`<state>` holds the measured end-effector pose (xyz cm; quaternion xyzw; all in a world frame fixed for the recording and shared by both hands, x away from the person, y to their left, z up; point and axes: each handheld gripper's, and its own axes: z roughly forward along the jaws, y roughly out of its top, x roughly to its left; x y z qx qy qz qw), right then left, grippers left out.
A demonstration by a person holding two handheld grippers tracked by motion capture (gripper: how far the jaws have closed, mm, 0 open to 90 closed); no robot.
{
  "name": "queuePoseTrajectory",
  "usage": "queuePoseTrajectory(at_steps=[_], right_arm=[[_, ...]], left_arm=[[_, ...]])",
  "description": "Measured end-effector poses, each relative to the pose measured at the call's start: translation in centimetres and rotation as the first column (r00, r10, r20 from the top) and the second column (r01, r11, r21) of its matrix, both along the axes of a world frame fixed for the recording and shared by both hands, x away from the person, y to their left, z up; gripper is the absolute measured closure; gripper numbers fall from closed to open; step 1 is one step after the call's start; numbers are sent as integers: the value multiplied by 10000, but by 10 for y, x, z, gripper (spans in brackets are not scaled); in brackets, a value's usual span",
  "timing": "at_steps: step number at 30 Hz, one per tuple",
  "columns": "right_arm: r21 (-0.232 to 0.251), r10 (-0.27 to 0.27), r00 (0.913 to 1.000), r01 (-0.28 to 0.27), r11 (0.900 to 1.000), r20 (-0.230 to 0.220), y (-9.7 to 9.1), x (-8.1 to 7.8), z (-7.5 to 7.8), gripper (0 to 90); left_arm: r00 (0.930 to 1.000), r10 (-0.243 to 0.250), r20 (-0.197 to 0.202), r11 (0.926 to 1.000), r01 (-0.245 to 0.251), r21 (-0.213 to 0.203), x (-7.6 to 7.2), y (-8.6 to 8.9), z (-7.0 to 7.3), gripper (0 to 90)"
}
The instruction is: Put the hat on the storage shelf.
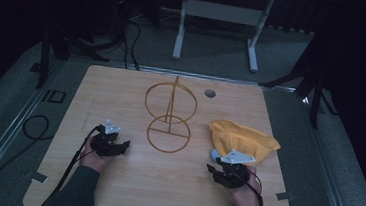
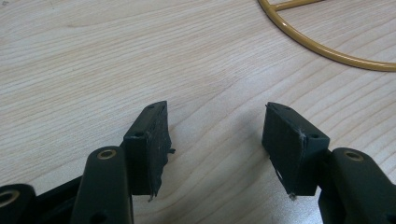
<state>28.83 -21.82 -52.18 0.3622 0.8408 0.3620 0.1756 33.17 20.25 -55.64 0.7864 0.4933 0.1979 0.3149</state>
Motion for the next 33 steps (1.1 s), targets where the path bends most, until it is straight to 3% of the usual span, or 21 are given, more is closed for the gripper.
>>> queuePoseTrajectory(at_steps=[8,16,20,23,33], right_arm=[[-207,-178,9998,180,9996,93,-5,13,1,558],[-896,-361,9989,385,9952,287,4,28,-7,583],[-1065,-542,9984,558,9927,181,5,35,-11,615],[-1524,-664,9977,679,9860,147,8,39,-18,619],[-1753,-1014,9947,971,9797,-158,8,42,-23,630]], left_arm=[[10000,10,-6,10000,-10,8,0,0,0,417],[10000,13,-7,10000,-13,7,0,0,0,416],[10000,14,-6,10000,-14,6,0,0,0,416],[10000,16,-6,10000,-16,4,0,0,0,417],[10000,19,-6,10000,-19,8,0,0,0,416]])
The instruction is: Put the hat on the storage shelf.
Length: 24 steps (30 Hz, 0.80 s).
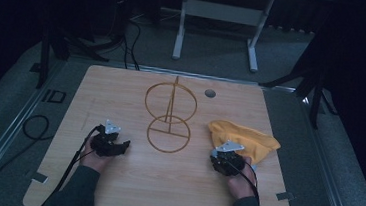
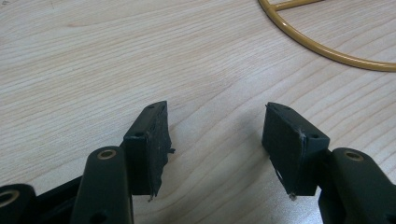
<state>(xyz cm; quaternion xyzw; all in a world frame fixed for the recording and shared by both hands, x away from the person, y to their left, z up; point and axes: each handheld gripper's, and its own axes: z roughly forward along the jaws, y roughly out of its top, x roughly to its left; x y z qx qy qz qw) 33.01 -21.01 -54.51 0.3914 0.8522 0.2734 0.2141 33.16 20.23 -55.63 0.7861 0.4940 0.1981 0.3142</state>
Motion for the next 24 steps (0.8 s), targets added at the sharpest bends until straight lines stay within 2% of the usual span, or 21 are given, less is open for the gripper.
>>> queuePoseTrajectory(at_steps=[5,8,13,20,24], right_arm=[[30,-83,10000,83,10000,-43,-1,1,0,668],[190,-131,9998,134,9997,-177,-4,2,2,746],[406,-86,9995,98,9991,-295,-9,2,5,807],[646,295,9986,-266,9976,-444,-13,-1,10,818],[958,480,9972,-424,9945,-567,-17,-3,16,820]], left_arm=[[10000,2,-1,10000,-2,-3,0,0,0,417],[10000,1,0,10000,-1,-2,0,0,0,416],[10000,-2,-4,10000,2,0,0,0,0,416],[10000,-3,-5,10000,3,2,0,0,0,416],[10000,-3,-7,10000,3,4,0,0,0,416]])
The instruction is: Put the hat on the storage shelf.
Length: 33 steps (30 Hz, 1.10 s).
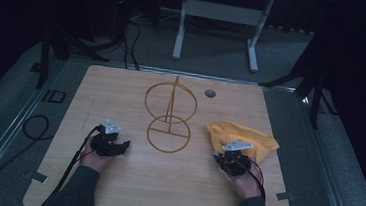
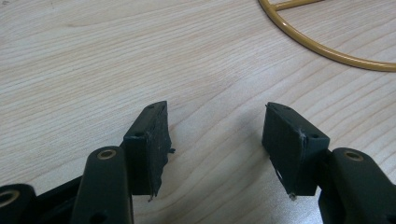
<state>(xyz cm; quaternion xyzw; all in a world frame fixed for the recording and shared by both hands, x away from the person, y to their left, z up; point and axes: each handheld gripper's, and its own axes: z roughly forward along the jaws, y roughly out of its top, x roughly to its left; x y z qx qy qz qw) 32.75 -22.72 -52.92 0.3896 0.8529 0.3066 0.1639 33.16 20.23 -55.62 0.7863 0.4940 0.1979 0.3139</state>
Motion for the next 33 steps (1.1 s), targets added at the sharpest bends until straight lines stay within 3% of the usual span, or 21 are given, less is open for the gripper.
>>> queuePoseTrajectory(at_steps=[18,33], right_arm=[[368,422,9974,-444,9983,590,-13,-16,45,824],[660,366,9881,-469,9967,1492,-28,-33,88,825]], left_arm=[[10000,14,15,10000,-14,-12,0,0,0,416],[10000,26,36,10000,-26,-43,0,0,0,416]])
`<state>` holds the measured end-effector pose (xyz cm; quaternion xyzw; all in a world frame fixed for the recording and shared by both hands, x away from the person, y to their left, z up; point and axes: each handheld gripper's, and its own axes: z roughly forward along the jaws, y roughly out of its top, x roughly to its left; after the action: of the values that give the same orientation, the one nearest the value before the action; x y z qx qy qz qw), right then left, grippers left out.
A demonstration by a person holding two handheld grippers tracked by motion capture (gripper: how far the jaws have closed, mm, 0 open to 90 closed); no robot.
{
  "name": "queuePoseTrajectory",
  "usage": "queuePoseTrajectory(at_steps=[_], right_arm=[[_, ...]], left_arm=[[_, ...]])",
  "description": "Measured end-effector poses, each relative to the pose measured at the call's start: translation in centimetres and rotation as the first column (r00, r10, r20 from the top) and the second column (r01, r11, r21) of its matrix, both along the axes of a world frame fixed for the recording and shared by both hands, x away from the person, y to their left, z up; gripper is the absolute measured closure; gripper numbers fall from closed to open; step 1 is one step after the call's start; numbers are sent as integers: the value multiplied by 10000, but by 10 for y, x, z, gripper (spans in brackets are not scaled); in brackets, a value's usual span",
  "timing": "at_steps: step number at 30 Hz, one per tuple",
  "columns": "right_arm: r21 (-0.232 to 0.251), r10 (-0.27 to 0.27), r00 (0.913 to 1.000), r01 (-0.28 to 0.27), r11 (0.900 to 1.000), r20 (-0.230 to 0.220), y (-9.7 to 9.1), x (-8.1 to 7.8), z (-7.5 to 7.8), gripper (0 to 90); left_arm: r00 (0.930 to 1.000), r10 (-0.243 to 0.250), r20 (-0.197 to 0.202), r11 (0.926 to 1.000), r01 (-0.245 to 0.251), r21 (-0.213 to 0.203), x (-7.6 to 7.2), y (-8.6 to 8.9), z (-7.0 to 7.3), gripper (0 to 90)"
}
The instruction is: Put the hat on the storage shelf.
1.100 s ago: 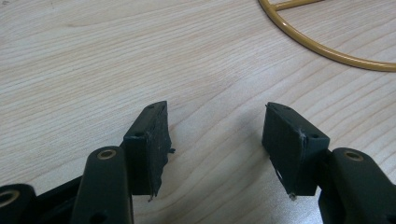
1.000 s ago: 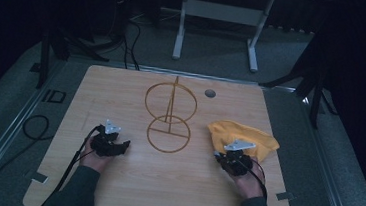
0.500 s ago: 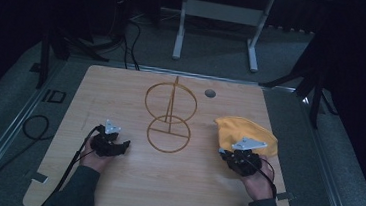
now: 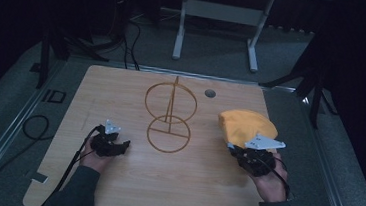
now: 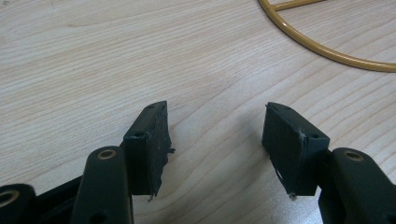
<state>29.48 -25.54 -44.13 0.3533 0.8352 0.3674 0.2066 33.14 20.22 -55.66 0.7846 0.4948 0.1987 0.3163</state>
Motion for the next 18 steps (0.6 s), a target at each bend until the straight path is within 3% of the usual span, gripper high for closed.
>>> queuePoseTrajectory(at_steps=[18], right_arm=[[395,-614,9935,578,9975,961,-30,-12,47,825]], left_arm=[[10000,18,-5,10000,-18,3,0,0,0,416]])
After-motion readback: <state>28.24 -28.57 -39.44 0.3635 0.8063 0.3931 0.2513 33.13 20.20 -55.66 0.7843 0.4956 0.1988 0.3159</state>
